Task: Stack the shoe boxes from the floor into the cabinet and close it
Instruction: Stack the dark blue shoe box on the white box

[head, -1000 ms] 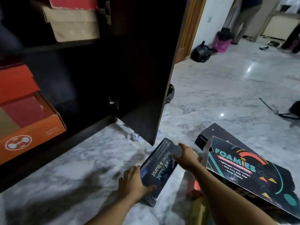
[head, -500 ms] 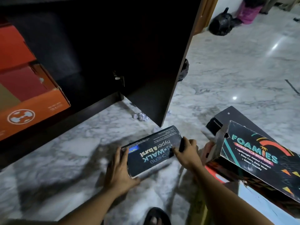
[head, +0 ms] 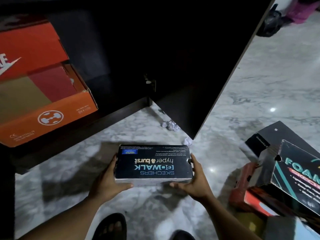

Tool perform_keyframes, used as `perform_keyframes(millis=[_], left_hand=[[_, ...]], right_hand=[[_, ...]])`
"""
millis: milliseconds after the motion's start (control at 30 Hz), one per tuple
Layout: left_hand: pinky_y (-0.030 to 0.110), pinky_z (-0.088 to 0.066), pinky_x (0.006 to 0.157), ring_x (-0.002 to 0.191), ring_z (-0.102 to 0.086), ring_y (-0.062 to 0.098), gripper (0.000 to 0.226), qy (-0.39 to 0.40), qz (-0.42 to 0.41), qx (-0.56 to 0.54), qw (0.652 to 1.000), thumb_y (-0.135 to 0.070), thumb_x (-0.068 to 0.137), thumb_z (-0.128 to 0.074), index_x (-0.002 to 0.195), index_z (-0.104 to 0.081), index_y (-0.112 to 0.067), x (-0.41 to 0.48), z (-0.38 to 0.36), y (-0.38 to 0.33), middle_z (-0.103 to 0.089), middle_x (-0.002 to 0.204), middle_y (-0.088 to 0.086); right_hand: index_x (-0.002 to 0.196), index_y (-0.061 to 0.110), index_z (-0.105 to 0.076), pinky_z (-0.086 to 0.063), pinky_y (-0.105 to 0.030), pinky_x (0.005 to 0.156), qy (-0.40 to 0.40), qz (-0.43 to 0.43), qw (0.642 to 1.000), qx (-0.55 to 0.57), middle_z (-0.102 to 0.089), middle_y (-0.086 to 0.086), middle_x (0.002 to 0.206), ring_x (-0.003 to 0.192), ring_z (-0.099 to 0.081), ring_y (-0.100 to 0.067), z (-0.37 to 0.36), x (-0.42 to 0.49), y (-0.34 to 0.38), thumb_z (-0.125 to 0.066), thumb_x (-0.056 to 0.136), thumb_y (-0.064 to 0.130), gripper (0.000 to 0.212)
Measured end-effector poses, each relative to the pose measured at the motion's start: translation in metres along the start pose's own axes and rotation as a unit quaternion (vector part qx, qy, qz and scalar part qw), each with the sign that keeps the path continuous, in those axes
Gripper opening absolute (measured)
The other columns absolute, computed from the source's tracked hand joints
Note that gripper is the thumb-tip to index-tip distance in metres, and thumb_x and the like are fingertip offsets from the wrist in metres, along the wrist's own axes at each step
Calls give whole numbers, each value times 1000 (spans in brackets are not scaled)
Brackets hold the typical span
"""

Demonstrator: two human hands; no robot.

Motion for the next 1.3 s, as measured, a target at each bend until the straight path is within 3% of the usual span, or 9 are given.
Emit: perform_keyframes(millis=[133, 267, 367, 600, 700, 833, 933, 1133, 1300], left_hand=[[35, -54, 92, 116, -61, 7, 139, -20, -2, -9, 1000, -62, 38, -94, 151, -13, -53, 5, -5, -8, -62, 126, -25], [29, -49, 84, 119, -60, 15, 142, -47, -11, 21, 999, -61, 40, -94, 154, -11, -46, 9, 8, -28, -61, 130, -18], [31, -50, 90, 124, -57, 19, 147, -68, -31, 40, 996, -67, 38, -91, 155, -5, -48, 9, 34, -48, -58, 139, -12], [41, -45, 106, 132, -50, 23, 154, -133, -105, 35, 985, -82, 27, -82, 156, -6, -45, -5, 135, -127, -50, 147, -4], [40, -43, 110, 128, -54, 15, 153, -156, -174, -40, 972, -77, 23, -86, 155, -21, -37, -14, 182, -166, -56, 140, -6], [36, -40, 114, 127, -54, 10, 154, -186, -265, -69, 944, -75, 25, -88, 156, -26, -25, -39, 252, -238, -57, 139, -6], [33, -37, 115, 130, -51, 11, 145, -221, -306, -77, 923, -71, 31, -89, 154, -34, -17, -57, 302, -296, -55, 142, -2], [37, -55, 96, 108, -66, 12, 116, -337, -355, -107, 866, -85, 39, -77, 135, -56, -25, -69, 392, -398, -70, 120, -3], [43, -49, 105, 124, -57, 20, 118, -344, -354, -130, 860, -82, 51, -77, 148, -40, -26, -18, 449, -457, -58, 139, 3]], right_hand=[[150, 47, -21, -53, -21, 94, 10, 7, 1000, 2, -62, 26, 127, 117, -62, 0, -1, 12, 0, -98, 53, 36, 124], [150, 53, -17, -50, -12, 88, -8, 9, 1000, 26, -60, 39, 120, 112, -61, 9, -4, 13, 18, -96, 50, 47, 128], [150, 50, -16, -45, -2, 82, -22, 22, 998, 49, -57, 47, 116, 110, -56, 19, -1, 15, 48, -97, 54, 34, 127], [156, 44, -9, -48, -17, 98, -54, 96, 993, 49, -53, 20, 140, 129, -53, -2, 23, 9, 166, -91, 48, 63, 137], [155, 46, -10, -49, -11, 93, -93, 168, 980, 54, -42, 35, 137, 128, -52, -4, 41, -4, 232, -87, 44, 71, 137], [154, 38, -15, -46, -1, 80, -137, 242, 958, 63, -39, 40, 126, 116, -56, 7, 67, -29, 324, -91, 64, 40, 118], [158, 32, -13, -37, -17, 100, -180, 268, 946, 40, -40, 23, 145, 136, -42, -6, 89, -44, 391, -86, 61, 49, 122], [153, 50, -6, -43, -47, 111, -250, 341, 904, 66, -42, 6, 153, 137, -46, -17, 114, -41, 507, -70, 57, 85, 121], [157, 42, 0, -34, -39, 111, -297, 385, 871, 79, -34, -3, 153, 140, -37, -21, 114, -7, 576, -66, 74, 68, 109]])
Point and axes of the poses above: each hand's wrist, its own x-axis towards the middle knuckle, its own z-axis out of the back of the hand, y = z × x, the point moved 1 cm from there along x, towards the middle knuckle
